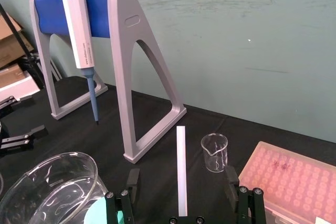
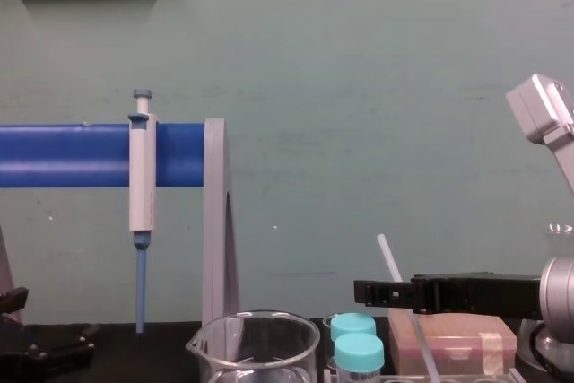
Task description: Pick up the stirring rod with one hand, then place it down.
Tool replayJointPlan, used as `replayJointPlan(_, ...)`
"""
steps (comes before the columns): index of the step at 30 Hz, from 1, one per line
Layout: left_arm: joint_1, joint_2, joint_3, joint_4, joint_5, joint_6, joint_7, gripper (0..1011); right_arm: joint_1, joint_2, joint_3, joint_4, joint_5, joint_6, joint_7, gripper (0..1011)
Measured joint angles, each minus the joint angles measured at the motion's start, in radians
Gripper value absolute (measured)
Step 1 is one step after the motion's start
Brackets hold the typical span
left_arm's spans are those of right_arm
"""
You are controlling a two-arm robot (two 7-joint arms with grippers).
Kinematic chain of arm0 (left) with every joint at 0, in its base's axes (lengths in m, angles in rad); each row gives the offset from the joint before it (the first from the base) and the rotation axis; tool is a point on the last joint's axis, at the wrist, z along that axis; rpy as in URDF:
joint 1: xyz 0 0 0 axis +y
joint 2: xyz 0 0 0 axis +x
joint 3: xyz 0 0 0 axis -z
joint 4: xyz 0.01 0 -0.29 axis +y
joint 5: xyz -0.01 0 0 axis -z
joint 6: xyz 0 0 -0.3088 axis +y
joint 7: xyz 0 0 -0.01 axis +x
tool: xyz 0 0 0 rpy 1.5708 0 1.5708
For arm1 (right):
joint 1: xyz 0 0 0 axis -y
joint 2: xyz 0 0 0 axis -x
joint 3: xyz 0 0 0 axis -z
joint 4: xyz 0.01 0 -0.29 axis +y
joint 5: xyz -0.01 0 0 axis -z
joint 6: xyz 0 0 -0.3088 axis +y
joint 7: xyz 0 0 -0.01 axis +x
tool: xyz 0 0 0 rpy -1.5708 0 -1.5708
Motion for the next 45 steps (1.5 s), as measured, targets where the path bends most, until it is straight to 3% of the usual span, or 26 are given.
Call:
replayJointPlan(6,0.000,0.000,0.000,0.000,0.000,0.000,0.000,1000,-0.001,0.001,0.001,-0.002,0.004,0.000,0.000,934)
replayJointPlan(14,0.000,0.000,0.000,0.000,0.000,0.000,0.000,1000,-0.002,0.002,0.002,-0.004,0.006,-0.001,0.000,715)
replayJointPlan(21,0.000,0.000,0.000,0.000,0.000,0.000,0.000,1000,-0.003,0.003,0.002,-0.005,0.006,-0.002,0.000,451)
replayJointPlan(33,0.000,0.000,0.000,0.000,0.000,0.000,0.000,1000,-0.004,0.003,0.002,-0.006,0.008,-0.002,-0.001,98)
replayJointPlan(39,0.000,0.000,0.000,0.000,0.000,0.000,0.000,1000,-0.006,0.002,0.005,-0.007,0.008,-0.006,-0.001,71)
replayJointPlan(45,0.000,0.000,0.000,0.000,0.000,0.000,0.000,1000,-0.028,-0.005,0.021,-0.022,-0.003,-0.058,0.006,71)
